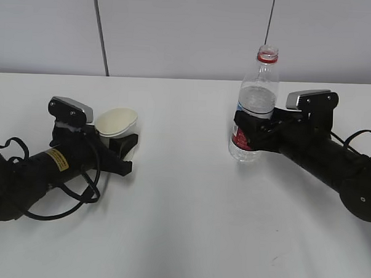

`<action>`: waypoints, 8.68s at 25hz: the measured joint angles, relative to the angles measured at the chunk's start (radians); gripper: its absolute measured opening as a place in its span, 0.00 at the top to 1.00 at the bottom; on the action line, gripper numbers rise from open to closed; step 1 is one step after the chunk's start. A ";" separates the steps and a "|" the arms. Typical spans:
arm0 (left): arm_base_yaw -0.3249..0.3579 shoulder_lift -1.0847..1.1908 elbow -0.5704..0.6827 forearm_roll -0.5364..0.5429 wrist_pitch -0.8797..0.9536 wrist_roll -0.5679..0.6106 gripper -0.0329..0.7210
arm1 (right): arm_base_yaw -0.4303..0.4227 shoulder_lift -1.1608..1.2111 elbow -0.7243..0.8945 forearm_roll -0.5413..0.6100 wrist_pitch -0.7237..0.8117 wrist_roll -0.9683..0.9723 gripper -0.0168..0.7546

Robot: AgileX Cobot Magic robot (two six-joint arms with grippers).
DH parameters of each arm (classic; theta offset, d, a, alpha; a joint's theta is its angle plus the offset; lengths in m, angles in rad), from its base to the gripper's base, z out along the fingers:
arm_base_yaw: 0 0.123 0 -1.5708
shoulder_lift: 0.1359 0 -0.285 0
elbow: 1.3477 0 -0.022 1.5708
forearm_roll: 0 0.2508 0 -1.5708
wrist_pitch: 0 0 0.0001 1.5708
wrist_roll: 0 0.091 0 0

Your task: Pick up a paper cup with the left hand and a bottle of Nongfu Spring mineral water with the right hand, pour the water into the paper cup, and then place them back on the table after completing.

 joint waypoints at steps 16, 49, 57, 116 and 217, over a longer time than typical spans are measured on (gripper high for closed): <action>0.000 0.000 0.000 0.110 -0.003 -0.009 0.48 | 0.000 0.035 -0.006 0.013 -0.050 0.000 0.35; -0.138 0.000 0.000 0.203 -0.002 -0.084 0.48 | 0.002 -0.079 -0.004 -0.046 0.179 -0.089 0.45; -0.138 -0.001 0.000 0.206 0.001 -0.107 0.48 | 0.002 -0.091 -0.004 -0.083 0.193 -0.090 0.48; -0.228 -0.098 -0.073 0.387 0.029 -0.300 0.49 | 0.002 -0.255 0.008 -0.193 0.397 -0.835 0.49; -0.228 -0.098 -0.073 0.404 0.049 -0.301 0.49 | 0.021 -0.268 0.008 0.009 0.292 -1.526 0.49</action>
